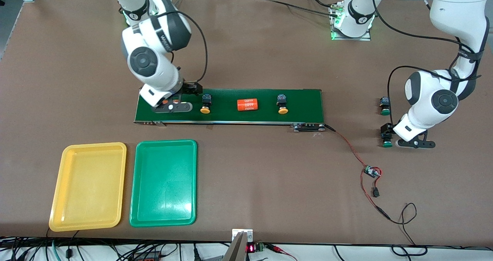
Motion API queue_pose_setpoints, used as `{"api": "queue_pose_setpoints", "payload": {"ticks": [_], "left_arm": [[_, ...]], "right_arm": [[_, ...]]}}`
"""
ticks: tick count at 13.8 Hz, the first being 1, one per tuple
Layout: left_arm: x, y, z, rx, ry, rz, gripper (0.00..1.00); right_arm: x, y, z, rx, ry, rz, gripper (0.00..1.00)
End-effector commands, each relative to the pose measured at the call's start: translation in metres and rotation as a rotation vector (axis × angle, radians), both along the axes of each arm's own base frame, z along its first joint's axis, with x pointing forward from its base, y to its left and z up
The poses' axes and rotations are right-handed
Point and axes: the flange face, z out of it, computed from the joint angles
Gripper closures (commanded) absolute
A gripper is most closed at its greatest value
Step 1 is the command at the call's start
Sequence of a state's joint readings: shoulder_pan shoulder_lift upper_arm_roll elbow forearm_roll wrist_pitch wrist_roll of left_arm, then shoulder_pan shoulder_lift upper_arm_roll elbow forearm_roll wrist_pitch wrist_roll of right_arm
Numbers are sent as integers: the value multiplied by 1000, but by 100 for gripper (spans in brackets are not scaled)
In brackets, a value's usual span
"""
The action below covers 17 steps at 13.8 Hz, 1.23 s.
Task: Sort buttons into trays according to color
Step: 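Grasp a yellow button with the right gripper while the left grasps green, then carry the yellow button toward the yellow tray while the left places green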
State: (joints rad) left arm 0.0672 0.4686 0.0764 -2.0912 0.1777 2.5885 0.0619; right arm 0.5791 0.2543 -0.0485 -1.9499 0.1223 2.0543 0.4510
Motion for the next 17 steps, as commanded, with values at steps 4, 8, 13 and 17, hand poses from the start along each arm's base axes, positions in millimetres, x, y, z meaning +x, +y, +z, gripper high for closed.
{"api": "queue_pose_setpoints", "payload": {"ticks": [4,8,13,17], "left_arm": [[-3,-8,-12,-42,-7,21,24],[-12,-12,-27,-95,21,96,57],[-9,-36,14,-118,90,77,76],[-7,-112,72,-237,231,36,76]], "right_arm": [[-20,3,-31,-22,-29,-80,0],[-21,6,-55,-28,-39,-137,0],[-22,5,-75,-39,-30,-140,0],[-23,5,-91,-49,-16,-136,2]]}}
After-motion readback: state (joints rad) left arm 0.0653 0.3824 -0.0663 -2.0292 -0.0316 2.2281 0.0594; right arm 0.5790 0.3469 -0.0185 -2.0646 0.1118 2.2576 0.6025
